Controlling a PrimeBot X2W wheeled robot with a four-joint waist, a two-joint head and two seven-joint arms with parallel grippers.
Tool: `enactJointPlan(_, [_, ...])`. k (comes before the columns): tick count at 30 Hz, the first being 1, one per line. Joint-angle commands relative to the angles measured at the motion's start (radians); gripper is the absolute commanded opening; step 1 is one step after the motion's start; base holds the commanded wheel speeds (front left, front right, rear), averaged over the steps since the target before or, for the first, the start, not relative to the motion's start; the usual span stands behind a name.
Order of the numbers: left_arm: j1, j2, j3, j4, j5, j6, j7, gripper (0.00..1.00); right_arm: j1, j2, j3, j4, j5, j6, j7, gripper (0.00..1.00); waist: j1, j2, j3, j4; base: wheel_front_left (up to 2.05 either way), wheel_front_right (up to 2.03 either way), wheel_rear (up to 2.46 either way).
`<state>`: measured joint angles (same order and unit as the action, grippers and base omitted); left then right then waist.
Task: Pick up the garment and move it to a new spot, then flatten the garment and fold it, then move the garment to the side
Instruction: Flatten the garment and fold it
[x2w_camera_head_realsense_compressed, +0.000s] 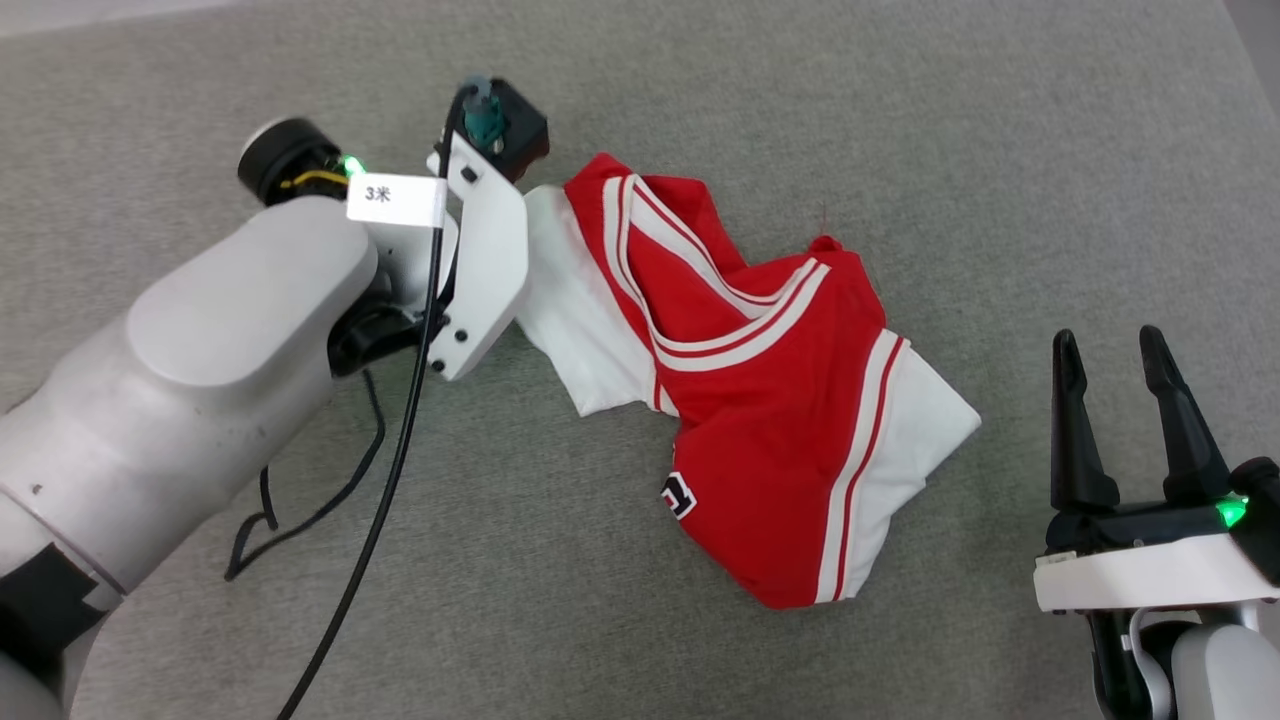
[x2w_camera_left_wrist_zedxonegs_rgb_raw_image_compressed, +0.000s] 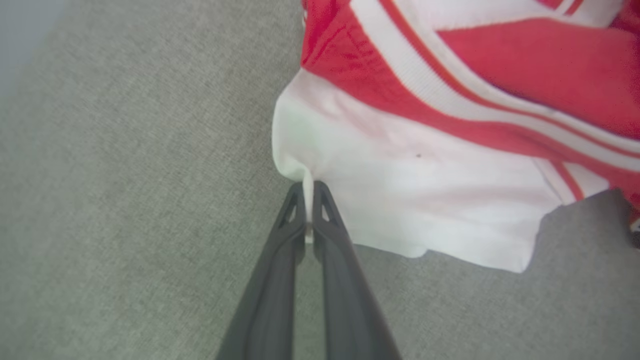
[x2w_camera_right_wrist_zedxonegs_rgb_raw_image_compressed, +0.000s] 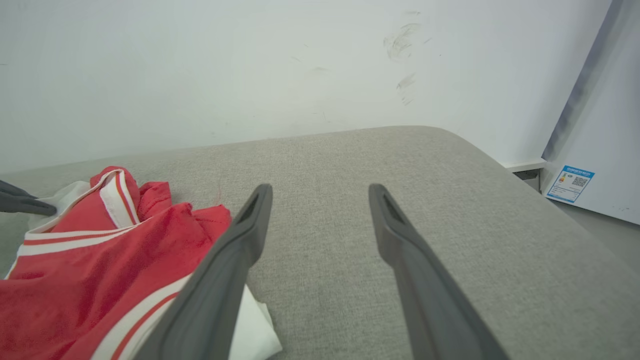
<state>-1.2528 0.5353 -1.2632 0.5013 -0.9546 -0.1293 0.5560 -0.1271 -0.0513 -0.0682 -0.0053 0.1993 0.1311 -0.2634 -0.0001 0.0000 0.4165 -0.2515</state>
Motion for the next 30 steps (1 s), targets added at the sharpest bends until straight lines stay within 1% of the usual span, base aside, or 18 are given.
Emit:
enactJointPlan(1, [-0.014, 0.000, 0.005, -0.003, 0.000, 0.000, -0.013, 0.00, 0.009, 0.002, -0.002, 0.001, -0.007, -0.001, -0.002, 1.00, 0.0001, 0.0000, -0.024, 0.023, 0.00, 0.00, 0.00])
enactJointPlan(2, [-0.018, 0.001, 0.009, -0.005, -0.002, 0.000, -0.047, 0.00, 0.012, 0.002, -0.003, 0.003, -0.009, -0.001, -0.002, 1.00, 0.0001, 0.0000, -0.037, 0.032, 0.00, 0.00, 0.00])
enactJointPlan(3, [-0.025, 0.005, 0.023, -0.011, -0.008, 0.000, -0.116, 0.00, 0.022, 0.002, -0.007, 0.005, -0.017, -0.001, -0.002, 1.00, 0.0001, 0.0000, -0.061, 0.053, 0.00, 0.00, 0.00])
enactJointPlan(7, [-0.016, 0.028, 0.052, -0.030, -0.020, 0.000, -0.207, 0.00, 0.038, 0.002, -0.011, 0.010, -0.027, -0.001, -0.002, 1.00, 0.0001, 0.0000, -0.106, 0.097, 0.00, 0.00, 0.00])
enactJointPlan(9, [0.001, 0.053, 0.065, -0.042, -0.026, 0.003, -0.240, 0.00, 0.049, 0.002, -0.013, 0.013, -0.031, -0.001, -0.002, 1.00, 0.0001, 0.0000, -0.125, 0.118, 0.00, 0.00, 0.00])
enactJointPlan(10, [0.001, 0.053, 0.065, -0.042, -0.026, 0.003, -0.240, 0.00, 0.049, 0.002, -0.013, 0.013, -0.031, -0.001, -0.002, 1.00, 0.0001, 0.0000, -0.125, 0.118, 0.00, 0.00, 0.00])
enactJointPlan(11, [0.023, 0.084, 0.075, -0.059, -0.035, 0.011, -0.262, 0.00, 0.056, 0.002, -0.015, 0.015, -0.034, -0.001, -0.002, 1.00, 0.0001, 0.0000, -0.142, 0.137, 0.00, 0.00, 0.00])
enactJointPlan(12, [0.023, 0.084, 0.075, -0.059, -0.035, 0.011, -0.262, 0.00, 0.056, 0.002, -0.015, 0.015, -0.034, -0.001, -0.002, 1.00, 0.0001, 0.0000, -0.142, 0.137, 0.00, 0.00, 0.00])
enactJointPlan(16, [0.079, 0.164, 0.096, -0.105, -0.060, 0.043, -0.289, 0.00, 0.072, 0.002, -0.019, 0.016, -0.035, -0.001, -0.002, 1.00, 0.0001, 0.0000, -0.166, 0.170, 0.00, 0.00, 0.00])
enactJointPlan(23, [0.213, 0.306, 0.120, -0.160, -0.137, 0.108, -0.306, 0.00, 0.085, 0.002, -0.024, 0.019, -0.037, -0.001, -0.002, 1.00, 0.0001, 0.0000, -0.182, 0.210, 0.00, 0.00, 0.00])
enactJointPlan(27, [0.293, 0.361, 0.126, -0.148, -0.188, 0.137, -0.315, 0.00, 0.082, 0.002, -0.022, 0.018, -0.039, -0.001, -0.002, 1.00, 0.0001, 0.0000, -0.177, 0.222, 0.00, 0.00, 0.00])
enactJointPlan(30, [0.347, 0.383, 0.130, -0.122, -0.228, 0.150, -0.324, 0.00, 0.076, 0.002, -0.021, 0.017, -0.040, -0.001, -0.002, 1.00, 0.0001, 0.0000, -0.170, 0.224, 0.00, 0.00, 0.00])
